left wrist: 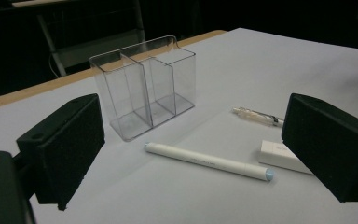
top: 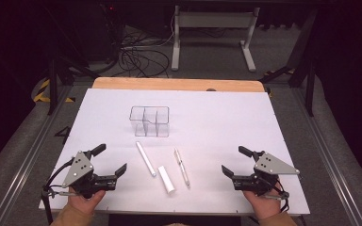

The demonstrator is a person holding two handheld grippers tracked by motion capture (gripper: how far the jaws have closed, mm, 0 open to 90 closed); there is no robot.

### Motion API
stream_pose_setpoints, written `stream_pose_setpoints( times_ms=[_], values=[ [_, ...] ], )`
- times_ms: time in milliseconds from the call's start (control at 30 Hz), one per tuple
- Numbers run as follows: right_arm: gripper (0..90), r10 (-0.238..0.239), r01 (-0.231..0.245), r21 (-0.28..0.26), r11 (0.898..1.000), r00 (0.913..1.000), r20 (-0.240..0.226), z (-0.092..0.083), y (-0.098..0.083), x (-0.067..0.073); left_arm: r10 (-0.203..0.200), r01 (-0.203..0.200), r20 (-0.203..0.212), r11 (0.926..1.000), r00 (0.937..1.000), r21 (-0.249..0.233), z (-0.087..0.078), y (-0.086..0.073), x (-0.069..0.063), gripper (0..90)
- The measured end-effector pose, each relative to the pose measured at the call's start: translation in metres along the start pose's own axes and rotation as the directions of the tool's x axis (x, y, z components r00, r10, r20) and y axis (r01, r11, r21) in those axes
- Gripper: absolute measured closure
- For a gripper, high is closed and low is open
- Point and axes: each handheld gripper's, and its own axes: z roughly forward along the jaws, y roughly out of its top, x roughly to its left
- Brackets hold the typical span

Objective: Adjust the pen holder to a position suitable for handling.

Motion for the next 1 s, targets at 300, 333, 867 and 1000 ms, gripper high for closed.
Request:
stream_pose_setpoints(
  times_ms=[300, 333, 867, 1000],
  values=[
    [17.5, -0.009, 0.009, -0.002, 1.0, 0.9998, -0.018, -0.0012, -0.0001, 0.0007, -0.007, 0.007, 0.011, 1.0, 0.9999, -0.002, 0.0002, 0.0006, 0.0017, 9.0],
    [18.4, -0.029, 0.03, 0.012, 0.999, 0.9993, -0.025, -0.001, -0.0002, 0.0011, -0.001, 0.001, 0.008, 1.0, 1.0, -0.001, 0.0003, 0.0004, 0.0013, 9.8],
    [20.7, -0.047, 0.05, 0.038, 0.998, 0.9962, -0.074, 0.0019, 0.0056, 0.0014, 0.019, -0.019, 0.002, 0.9998, 0.9998, 0.0, -0.0014, 0.0014, 0.0011, 10.3],
    [21.2, -0.045, 0.049, 0.039, 0.998, 0.9952, -0.087, 0.0035, 0.0091, 0.0005, 0.013, -0.013, 0.007, 0.9999, 0.9999, -0.002, -0.0016, 0.0015, 0.0012, 10.3]
  ],
)
